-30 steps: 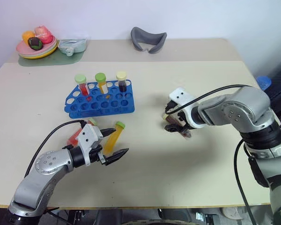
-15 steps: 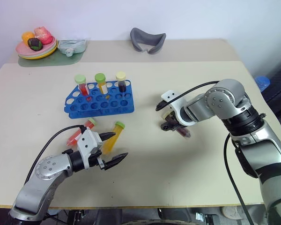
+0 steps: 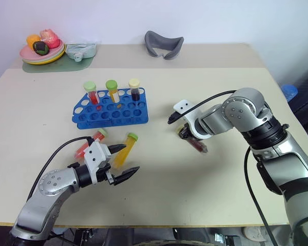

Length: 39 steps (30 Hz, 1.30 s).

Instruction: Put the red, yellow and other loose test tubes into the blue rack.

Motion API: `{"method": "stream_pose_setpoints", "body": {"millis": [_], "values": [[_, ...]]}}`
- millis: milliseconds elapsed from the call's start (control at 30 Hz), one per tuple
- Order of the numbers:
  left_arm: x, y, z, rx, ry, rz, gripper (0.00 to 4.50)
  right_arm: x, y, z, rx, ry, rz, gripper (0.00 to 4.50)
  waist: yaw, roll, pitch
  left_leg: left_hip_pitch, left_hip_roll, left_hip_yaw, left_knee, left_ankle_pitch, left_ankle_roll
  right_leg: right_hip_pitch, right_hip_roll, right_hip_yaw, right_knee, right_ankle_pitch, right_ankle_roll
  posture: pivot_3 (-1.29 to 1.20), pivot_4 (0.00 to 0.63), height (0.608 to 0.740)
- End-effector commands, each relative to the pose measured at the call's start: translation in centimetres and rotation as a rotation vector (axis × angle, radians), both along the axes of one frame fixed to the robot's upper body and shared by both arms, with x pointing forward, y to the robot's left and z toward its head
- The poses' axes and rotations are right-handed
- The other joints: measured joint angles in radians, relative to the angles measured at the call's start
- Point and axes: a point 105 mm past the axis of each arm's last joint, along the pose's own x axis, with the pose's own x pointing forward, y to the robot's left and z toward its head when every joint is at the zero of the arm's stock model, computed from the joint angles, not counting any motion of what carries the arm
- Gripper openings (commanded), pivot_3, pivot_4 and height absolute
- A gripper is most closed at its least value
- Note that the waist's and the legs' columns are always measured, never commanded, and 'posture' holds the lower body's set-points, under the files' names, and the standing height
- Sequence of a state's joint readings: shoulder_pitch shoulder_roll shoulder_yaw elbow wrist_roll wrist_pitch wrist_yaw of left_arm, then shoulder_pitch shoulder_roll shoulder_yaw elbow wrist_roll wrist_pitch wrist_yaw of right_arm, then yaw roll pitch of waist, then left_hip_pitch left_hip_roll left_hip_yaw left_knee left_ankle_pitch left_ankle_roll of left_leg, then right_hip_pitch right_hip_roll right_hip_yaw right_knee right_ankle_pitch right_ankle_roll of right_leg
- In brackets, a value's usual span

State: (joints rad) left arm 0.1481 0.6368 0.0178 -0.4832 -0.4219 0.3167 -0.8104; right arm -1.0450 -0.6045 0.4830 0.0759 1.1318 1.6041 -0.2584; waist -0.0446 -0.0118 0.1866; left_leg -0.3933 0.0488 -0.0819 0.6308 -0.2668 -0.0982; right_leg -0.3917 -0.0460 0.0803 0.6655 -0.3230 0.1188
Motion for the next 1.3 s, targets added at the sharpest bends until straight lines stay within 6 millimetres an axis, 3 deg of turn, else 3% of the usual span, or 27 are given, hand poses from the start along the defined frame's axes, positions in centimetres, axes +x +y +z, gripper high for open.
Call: {"method": "stream_pose_setpoints", "body": {"millis": [33,167,267,367,500,700,867,1033,1300], "values": [[-0.2,-0.1,0.6,0.005,-0.035,-0.006,4.5,0.3,-0.6,-0.1,-0.036,-0.012,-0.032,0.89,0.0,0.0,0.0,0.0,0.0,0.0,0.0,0.0,0.0,0.0,0.0,0.0,0.0,0.0,0.0,0.0,0.15,0.74],[-0.1,0.4,0.7,0.002,-0.039,0.026,4.5,0.2,1.3,2.1,0.053,-0.15,0.047,0.89,0.0,0.0,0.0,-0.001,0.0,0.0,0.0,0.0,0.0,-0.001,0.0,0.0,0.0,0.0,0.0,0.0,0.15,0.74],[0.4,2.0,1.2,-0.03,-0.045,0.111,4.5,-0.5,5.1,6.8,0.366,-0.402,0.219,0.89,-0.003,0.001,0.001,-0.005,0.0,0.0,-0.001,0.0,0.0,-0.005,0.0,0.0,0.0,0.0,0.0,0.0,0.15,0.74],[1.4,4.0,1.7,-0.053,-0.062,0.199,4.5,-1.1,7.0,10.6,0.606,-0.604,0.334,0.89,-0.004,0.002,0.001,-0.012,0.001,-0.001,0.0,0.0,0.0,-0.015,0.001,0.0,0.003,0.0,0.0,0.0,0.15,0.74],[2.5,5.5,2.3,-0.086,-0.089,0.283,4.5,-1.7,8.9,13.6,0.832,-0.814,0.429,0.89,-0.001,0.001,0.001,-0.013,0.001,-0.001,0.001,0.0,0.0,-0.014,0.001,-0.001,0.003,0.0,0.0,0.0,0.15,0.74],[3.2,5.5,2.6,-0.113,-0.115,0.339,4.5,0.0,12.0,12.9,0.947,-1.023,0.38,0.89,-0.005,0.001,0.001,-0.013,0.001,-0.001,0.001,0.001,-0.001,-0.014,0.001,-0.001,0.003,0.0,0.0,0.0,0.15,0.74],[3.8,5.3,3.9,-0.158,-0.21,0.401,4.5,1.2,14.0,11.1,1.0,-1.055,0.339,0.89,-0.013,0.001,0.001,-0.013,0.001,-0.001,0.001,0.002,-0.003,-0.014,0.0,-0.001,0.004,0.0,0.0,0.0,0.15,0.74],[3.5,5.0,5.1,-0.252,-0.259,0.417,4.5,1.9,14.8,9.8,1.037,-1.042,0.315,0.89,-0.02,0.001,0.001,-0.013,0.0,-0.001,0.001,0.003,-0.005,-0.014,0.0,-0.001,0.005,0.0,0.0,0.0,0.15,0.74],[3.3,4.8,5.4,-0.246,-0.26,0.414,4.5,2.9,15.2,7.7,1.05,-1.007,0.29,0.89,-0.027,0.001,0.001,-0.011,0.0,-0.001,0.001,0.003,-0.006,-0.014,0.0,-0.001,0.009,0.0,0.0,0.0,0.15,0.74]]}}
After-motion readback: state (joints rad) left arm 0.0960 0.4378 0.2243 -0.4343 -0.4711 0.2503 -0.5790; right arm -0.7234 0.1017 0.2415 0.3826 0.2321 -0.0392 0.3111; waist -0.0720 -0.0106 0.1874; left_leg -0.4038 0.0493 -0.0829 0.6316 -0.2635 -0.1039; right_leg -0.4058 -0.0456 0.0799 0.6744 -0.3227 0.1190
